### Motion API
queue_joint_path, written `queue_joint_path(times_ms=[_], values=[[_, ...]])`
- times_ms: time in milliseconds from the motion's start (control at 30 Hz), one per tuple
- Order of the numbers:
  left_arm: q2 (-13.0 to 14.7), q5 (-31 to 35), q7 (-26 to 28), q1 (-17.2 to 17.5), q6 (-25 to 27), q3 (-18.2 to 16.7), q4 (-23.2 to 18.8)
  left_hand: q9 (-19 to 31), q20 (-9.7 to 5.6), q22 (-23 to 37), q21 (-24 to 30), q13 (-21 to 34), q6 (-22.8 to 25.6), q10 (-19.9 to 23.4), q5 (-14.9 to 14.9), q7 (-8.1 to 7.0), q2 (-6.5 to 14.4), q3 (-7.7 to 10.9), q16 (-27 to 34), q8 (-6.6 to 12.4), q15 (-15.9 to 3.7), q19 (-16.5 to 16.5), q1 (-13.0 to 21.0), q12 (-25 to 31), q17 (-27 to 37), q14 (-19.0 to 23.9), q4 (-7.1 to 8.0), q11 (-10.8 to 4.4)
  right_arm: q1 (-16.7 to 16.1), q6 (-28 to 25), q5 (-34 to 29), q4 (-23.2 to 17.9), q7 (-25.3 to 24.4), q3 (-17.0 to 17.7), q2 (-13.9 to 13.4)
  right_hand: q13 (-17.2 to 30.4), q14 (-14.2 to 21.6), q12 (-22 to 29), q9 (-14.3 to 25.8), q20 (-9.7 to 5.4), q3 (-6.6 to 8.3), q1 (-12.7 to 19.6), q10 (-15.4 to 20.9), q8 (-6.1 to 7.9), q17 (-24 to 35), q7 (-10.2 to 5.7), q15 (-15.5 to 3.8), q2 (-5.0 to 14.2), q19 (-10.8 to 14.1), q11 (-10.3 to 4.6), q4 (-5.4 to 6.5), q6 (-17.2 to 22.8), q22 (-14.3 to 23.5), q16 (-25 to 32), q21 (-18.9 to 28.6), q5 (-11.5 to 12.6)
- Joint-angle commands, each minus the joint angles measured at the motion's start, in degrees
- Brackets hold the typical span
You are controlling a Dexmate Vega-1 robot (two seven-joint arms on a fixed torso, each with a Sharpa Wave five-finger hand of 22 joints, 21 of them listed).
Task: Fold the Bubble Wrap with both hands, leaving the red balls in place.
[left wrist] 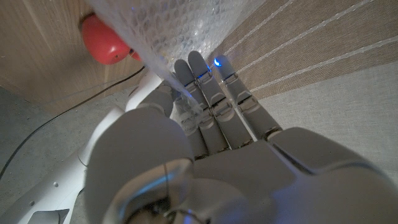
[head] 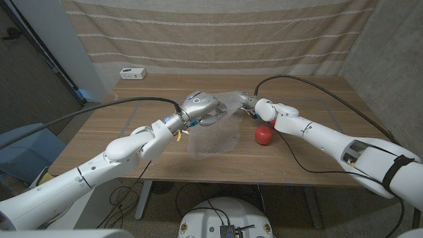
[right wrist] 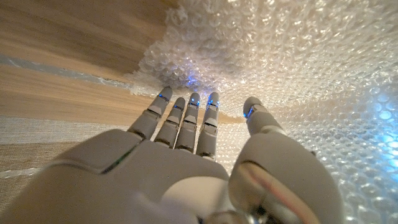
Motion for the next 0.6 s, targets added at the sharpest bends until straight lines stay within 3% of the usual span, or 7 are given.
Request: queue_joint_path(times_ms=[33,267,600], values=[[-1.0,-1.5,-2.6,0.8,-4.0,-0.9,1.8,-0.1,0.07,0.2,0.6,0.0,1.3,0.0,0.0,-0.74,-0.2,0.1,0.0,0.02,-1.66,-0.2,-0.4,-0.2,-0.1,-0.1,0.13,0.08,-2.4,-0.6,2.5,-4.6,-2.1,3.5,-2.8,0.2,0.4,-0.2,0.1,0.74,-0.97,-1.0,-0.5,-0.56,0.4,-0.1,0.52,-1.95,0.1,0.35,0.33,-1.2,0.1,-0.3,-0.1,0.1],[-1.6,-1.7,-3.7,0.8,-4.5,-0.9,2.2,-0.2,0.28,0.1,0.8,-0.2,1.3,0.0,0.0,-0.68,-0.4,0.0,-0.2,-0.06,-1.64,-0.4,-0.4,-0.5,-0.4,-0.3,0.02,0.24,-5.7,-0.7,3.0,-11.6,-4.5,6.5,-6.5,0.2,1.9,0.1,0.2,0.69,-0.32,0.0,0.1,-0.08,0.4,0.2,0.54,-1.84,1.4,0.96,-0.03,-0.6,0.1,0.1,0.4,0.5],[-2.5,-2.1,-4.2,0.2,-6.2,-0.4,3.4,-0.4,0.5,0.0,1.0,-0.3,1.5,0.1,0.1,-0.58,-0.5,-0.17,-0.2,-0.12,-1.7,-0.6,-0.3,-0.8,-0.8,-0.3,-0.18,0.42,-12.0,-6.6,1.0,-22.6,-10.5,12.2,-11.2,0.2,2.8,0.4,0.2,-0.16,0.21,0.8,1.0,0.35,0.4,0.36,0.1,-2.04,2.3,0.62,-0.19,0.6,0.2,0.2,0.6,0.7]])
